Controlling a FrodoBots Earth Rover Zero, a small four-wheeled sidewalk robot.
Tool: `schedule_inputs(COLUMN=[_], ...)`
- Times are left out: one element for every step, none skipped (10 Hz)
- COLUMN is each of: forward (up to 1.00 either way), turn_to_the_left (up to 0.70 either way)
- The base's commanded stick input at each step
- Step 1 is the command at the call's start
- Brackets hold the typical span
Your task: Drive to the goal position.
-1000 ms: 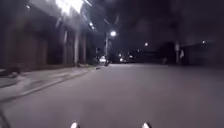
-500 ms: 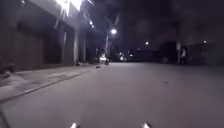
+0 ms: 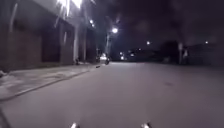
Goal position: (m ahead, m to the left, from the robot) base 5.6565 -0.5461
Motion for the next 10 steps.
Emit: schedule_inputs(forward=[0.5, 0.5, 0.5, 0.5, 0.5, 0.5, 0.5, 0.5, 0.5, 0.5], turn_to_the_left=[0.0, 0.0, 0.0, 0.0, 0.0, 0.0, 0.0, 0.0, 0.0, 0.0])
